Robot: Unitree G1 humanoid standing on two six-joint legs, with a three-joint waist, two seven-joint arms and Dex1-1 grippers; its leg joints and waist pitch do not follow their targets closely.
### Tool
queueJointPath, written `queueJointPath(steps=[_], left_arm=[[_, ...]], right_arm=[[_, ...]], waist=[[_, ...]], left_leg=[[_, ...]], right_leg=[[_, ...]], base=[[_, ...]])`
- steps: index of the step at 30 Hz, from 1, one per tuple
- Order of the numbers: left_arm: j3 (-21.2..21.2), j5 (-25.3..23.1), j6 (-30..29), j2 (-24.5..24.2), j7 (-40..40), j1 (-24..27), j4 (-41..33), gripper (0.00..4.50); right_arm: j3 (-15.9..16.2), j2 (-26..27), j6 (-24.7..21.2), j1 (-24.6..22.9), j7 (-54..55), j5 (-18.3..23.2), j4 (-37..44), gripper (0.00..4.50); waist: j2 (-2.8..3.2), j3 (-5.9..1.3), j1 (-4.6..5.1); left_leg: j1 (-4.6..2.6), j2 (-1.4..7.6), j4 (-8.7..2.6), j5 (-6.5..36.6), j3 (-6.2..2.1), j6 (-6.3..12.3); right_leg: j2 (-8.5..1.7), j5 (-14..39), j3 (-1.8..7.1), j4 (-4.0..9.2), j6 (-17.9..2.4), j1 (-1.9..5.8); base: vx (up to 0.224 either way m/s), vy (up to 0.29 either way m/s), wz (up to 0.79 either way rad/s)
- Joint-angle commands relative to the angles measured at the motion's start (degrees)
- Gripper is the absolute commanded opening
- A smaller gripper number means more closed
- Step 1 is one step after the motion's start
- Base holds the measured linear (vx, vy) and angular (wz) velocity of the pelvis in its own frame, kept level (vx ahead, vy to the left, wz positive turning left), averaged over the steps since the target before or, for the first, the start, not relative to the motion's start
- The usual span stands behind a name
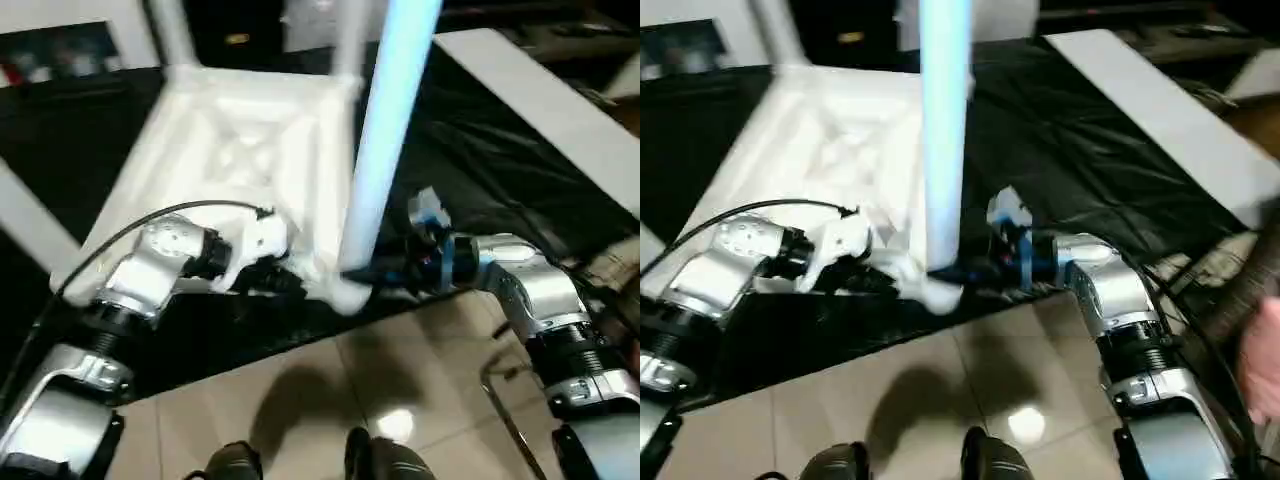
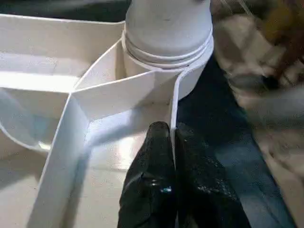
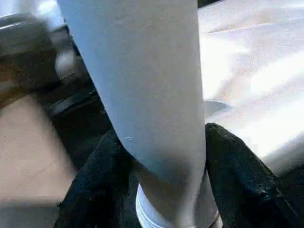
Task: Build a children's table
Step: Rotate leg to tighten
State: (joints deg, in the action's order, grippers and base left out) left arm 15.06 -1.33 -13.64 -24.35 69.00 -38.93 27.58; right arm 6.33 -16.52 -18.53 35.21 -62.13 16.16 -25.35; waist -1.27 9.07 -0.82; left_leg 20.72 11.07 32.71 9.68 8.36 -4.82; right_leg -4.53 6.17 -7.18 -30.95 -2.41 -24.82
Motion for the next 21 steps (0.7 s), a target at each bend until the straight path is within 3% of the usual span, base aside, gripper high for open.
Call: queueJointPath(steps=[1, 5, 6, 8, 9, 11, 13, 14, 15, 18, 21], left_arm=[[-0.43, 0.71, -5.36, 5.22, -7.79, -0.75, -1.77, 0.0], [-3.11, -1.55, -12.31, 9.88, -19.07, -1.74, -3.46, 0.0], [-4.23, -1.67, -13.99, 11.77, -22.48, -1.99, -4.01, 0.0], [-4.89, -1.94, -15.01, 13.27, -25.29, -2.23, -4.38, 0.0], [-5.01, -2.05, -15.58, 14.1, -26.59, -2.3, -4.93, 0.0], [-5.05, -2.23, -16.1, 14.74, -27.58, -2.32, -5.47, 0.0], [-4.78, -2.67, -16.42, 15.01, -28.21, -2.27, -5.99, 0.0], [-4.61, -2.89, -16.61, 15.03, -28.42, -2.22, -6.25, 0.0], [-4.55, -3.37, -16.93, 14.84, -28.6, -1.73, -7.13, 0.0], [-4.34, -3.56, -16.41, 13.91, -27.96, -1.0, -7.89, 0.0], [-3.87, -3.18, -15.1, 12.43, -26.25, -0.15, -8.44, 0.0]], right_arm=[[1.48, 6.1, -4.8, 0.9, 6.88, 0.09, 2.25, 1.99], [0.06, 12.34, -10.05, 1.01, 20.82, -2.63, 3.94, 1.99], [-1.08, 14.82, -11.8, 1.19, 26.55, -2.93, 3.98, 1.99], [-2.46, 17.24, -12.69, 1.44, 32.42, -3.29, 3.78, 1.98], [-2.84, 18.7, -11.82, 1.74, 35.88, -4.18, 3.23, 1.98], [-3.25, 20.06, -10.16, 1.8, 38.57, -5.22, 2.89, 1.98], [-3.55, 21.11, -8.23, 1.67, 40.32, -6.37, 2.7, 1.98], [-3.68, 21.47, -7.7, 1.56, 40.84, -6.88, 2.8, 2.54], [-3.94, 21.95, -7.3, 1.04, 41.49, -7.53, 3.5, 2.68], [-4.07, 21.19, -6.32, 0.14, 40.95, -7.44, 4.32, 2.71], [-3.98, 19.34, -4.47, -1.08, 38.48, -6.49, 5.56, 3.06]], waist=[[-0.05, -3.79, 0.15], [0.75, -3.52, 1.92], [0.67, -3.49, 2.2], [0.86, -3.36, 2.98], [1.49, -3.12, 3.39], [1.32, -3.09, 3.87], [1.27, -3.14, 3.92], [1.15, -3.29, 3.76], [1.35, -3.28, 3.62], [1.05, -3.6, 3.24], [0.93, -3.85, 2.93]], left_leg=[[0.8, 0.43, -3.53, 16.79, -0.78, 1.14], [0.56, 1.48, -4.1, 19.69, -1.43, 1.72], [0.46, 1.54, -4.14, 20.62, -1.46, 1.55], [-0.87, 1.22, -3.7, 23.97, -1.28, 1.86], [-0.87, 1.8, -4.15, 26.05, -1.55, 2.35], [-1.18, 2.08, -4.44, 28.87, -1.62, 2.37], [-1.12, 1.45, -4.12, 27.04, -1.29, 2.41], [-0.98, 1.12, -3.94, 24.72, -1.07, 2.59], [-0.86, 1.05, -3.92, 23.63, -1.06, 2.69], [-0.28, 1.02, -4.04, 18.52, -0.69, 3.62], [0.17, 1.22, -4.16, 14.94, -0.47, 4.9]], right_leg=[[-3.94, 43.63, 0.88, 6.13, 1.62, 4.86], [-3.97, 36.78, -0.53, 6.4, -0.63, 4.99], [-3.87, 36.52, -0.6, 6.46, -0.63, 4.97], [-4.28, 37.59, -1.61, 7.52, -0.26, 4.42], [-4.3, 36.12, -1.9, 7.27, -0.47, 4.66], [-4.25, 34.99, -1.69, 7.13, -0.27, 4.5], [-4.76, 35.44, -1.28, 7.16, -0.86, 4.21], [-4.94, 35.73, -1.1, 7.21, -1.01, 4.29], [-5.0, 35.26, -1.0, 7.07, -1.28, 4.35], [-4.84, 30.61, -0.1, 6.2, -3.27, 4.54], [-4.55, 25.75, 0.4, 5.24, -5.38, 4.8]], base=[[-0.038, 0.04, -0.22], [-0.01, 0.01, -0.05], [0.0, 0.0, 0.0], [0.0, 0.0, 0.0], [0.0, 0.0, 0.0], [0.0, 0.0, 0.0], [0.0, 0.0, 0.0], [0.0, 0.0, 0.0], [0.0, 0.0, 0.0], [0.0, 0.0, 0.0], [0.0, 0.0, 0.0]])
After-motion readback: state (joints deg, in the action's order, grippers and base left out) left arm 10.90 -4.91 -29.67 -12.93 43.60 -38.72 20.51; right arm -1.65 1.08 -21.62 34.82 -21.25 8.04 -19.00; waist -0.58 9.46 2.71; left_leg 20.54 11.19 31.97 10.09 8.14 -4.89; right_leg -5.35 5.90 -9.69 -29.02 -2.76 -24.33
